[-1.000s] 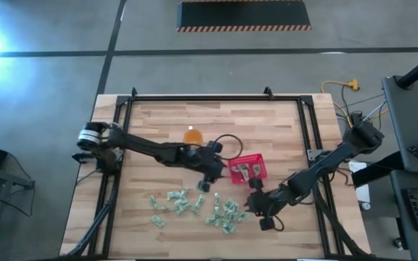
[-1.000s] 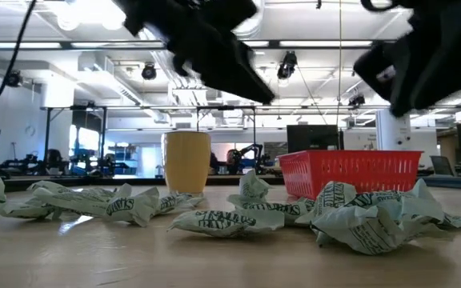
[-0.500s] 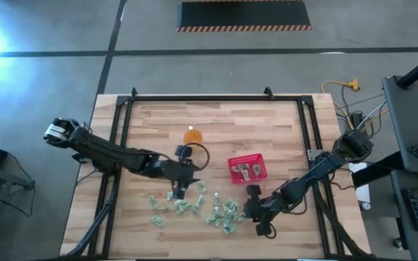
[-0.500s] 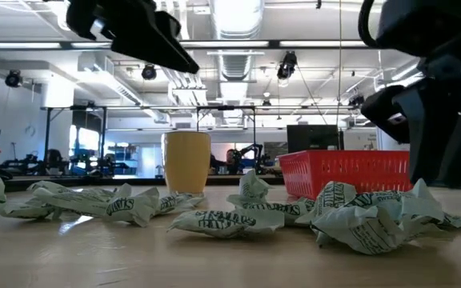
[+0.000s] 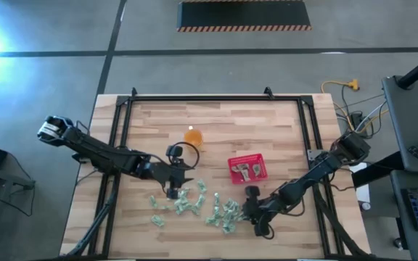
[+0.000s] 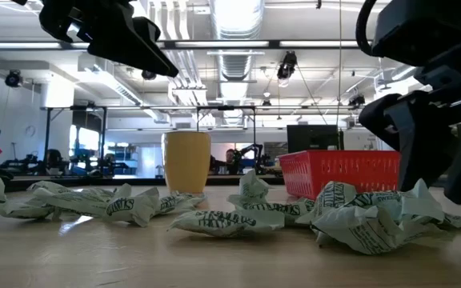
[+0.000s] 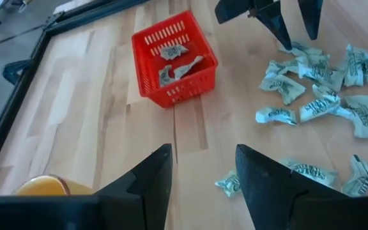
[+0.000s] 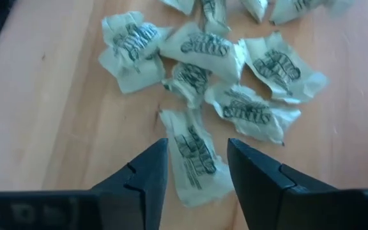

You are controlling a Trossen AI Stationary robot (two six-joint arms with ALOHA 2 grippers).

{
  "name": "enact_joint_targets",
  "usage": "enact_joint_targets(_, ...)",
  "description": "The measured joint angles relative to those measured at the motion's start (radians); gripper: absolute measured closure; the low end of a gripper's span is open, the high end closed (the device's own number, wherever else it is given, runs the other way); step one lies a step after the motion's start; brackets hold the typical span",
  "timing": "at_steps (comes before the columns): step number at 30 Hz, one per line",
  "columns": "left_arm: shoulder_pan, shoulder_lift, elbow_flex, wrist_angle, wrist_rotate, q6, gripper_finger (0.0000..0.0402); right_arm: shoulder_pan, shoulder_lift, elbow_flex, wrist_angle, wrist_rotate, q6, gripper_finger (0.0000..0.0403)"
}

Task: Pick and place Stevia / Truvia into bins
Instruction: Put the stevia packet into the basket

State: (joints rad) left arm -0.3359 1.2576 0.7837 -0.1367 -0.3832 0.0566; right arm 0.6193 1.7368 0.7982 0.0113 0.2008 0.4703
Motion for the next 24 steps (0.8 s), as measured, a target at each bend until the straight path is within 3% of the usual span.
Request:
enact_joint_targets(18,-0.001,0.004,-0.001,-0.004,0.0,-0.016,0.0246,0.001,0.053,0.001,-0.013,0.012,0.01,0.0284)
enact_joint_targets(24,-0.001,0.004,-0.001,-0.005,0.0,-0.019,0.0246,0.0,0.028,0.0,-0.041,0.008,-0.005,0.0323)
